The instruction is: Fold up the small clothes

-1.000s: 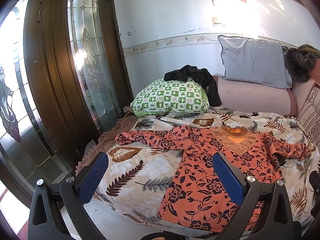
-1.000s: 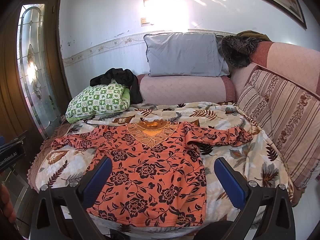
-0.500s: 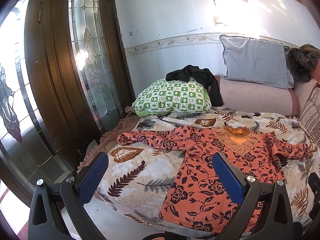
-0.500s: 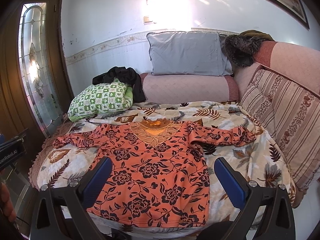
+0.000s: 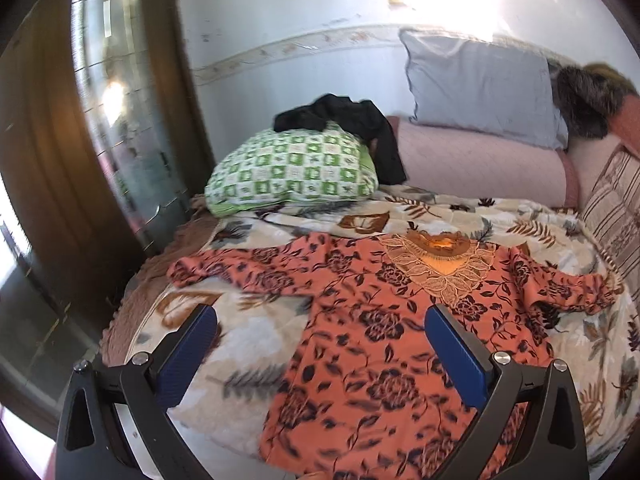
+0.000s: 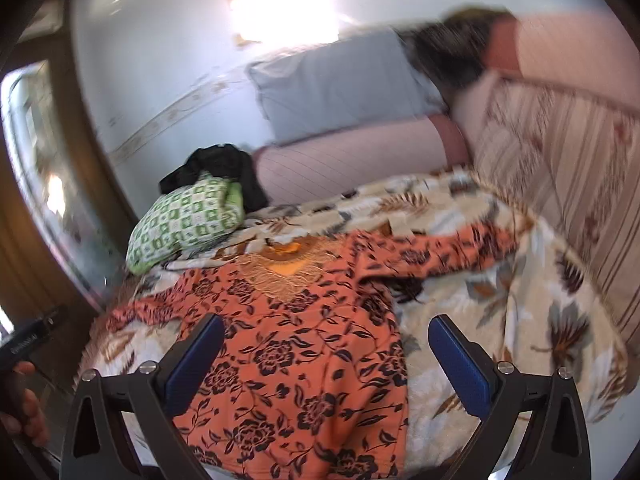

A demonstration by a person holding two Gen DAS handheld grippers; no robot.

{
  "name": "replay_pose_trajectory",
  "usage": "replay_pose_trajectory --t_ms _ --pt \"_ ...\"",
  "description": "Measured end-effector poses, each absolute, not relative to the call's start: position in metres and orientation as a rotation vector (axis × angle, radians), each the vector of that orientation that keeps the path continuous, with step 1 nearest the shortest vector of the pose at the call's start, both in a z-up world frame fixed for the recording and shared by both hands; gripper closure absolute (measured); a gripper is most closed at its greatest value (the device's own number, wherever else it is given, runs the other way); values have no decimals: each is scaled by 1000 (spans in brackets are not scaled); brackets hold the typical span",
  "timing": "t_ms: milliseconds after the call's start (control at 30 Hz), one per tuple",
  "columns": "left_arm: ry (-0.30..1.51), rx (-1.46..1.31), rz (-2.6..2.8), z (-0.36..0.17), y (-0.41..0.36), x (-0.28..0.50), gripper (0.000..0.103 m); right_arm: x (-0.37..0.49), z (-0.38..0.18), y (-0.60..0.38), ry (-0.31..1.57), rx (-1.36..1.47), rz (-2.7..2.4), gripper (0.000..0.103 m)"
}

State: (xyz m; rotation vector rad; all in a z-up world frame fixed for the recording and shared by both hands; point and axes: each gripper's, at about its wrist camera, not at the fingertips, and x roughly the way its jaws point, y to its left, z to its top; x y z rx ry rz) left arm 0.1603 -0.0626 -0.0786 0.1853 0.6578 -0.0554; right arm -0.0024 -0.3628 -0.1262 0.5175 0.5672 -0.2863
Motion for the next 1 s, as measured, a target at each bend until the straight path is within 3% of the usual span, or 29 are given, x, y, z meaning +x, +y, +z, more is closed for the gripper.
replay_pose_trajectory --t_ms 100,200,367,533,633,700,733,767,867,1000 --pt "681 198 -121 -84 -108 208 0 12 -163 -432 588 735 -271 0" --pt "592 189 -136 -108 -139 227 0 35 -201 -491 603 906 -264 0" --pt "806 214 -237 -224 -179 239 0 80 -268 -566 561 1201 -278 1" --pt "723 274 -187 -236 -192 260 0 121 -329 -618 510 1434 -318 10" --pt "737 244 -193 -236 -186 278 0 138 -351 -635 466 1496 -343 21" --pt "751 228 -190 -244 -177 289 0 150 -359 -642 482 1493 -384 38" --pt "761 233 -176 -249 -173 294 0 152 -361 -644 496 1492 -421 59" --pt "782 241 -148 -256 -166 302 0 154 -358 -643 497 1478 -461 73" --pt "847 197 -52 -267 -136 324 0 171 -313 -632 444 1283 -479 81" --pt "811 129 116 -262 -89 339 0 227 -237 -575 470 993 -385 82"
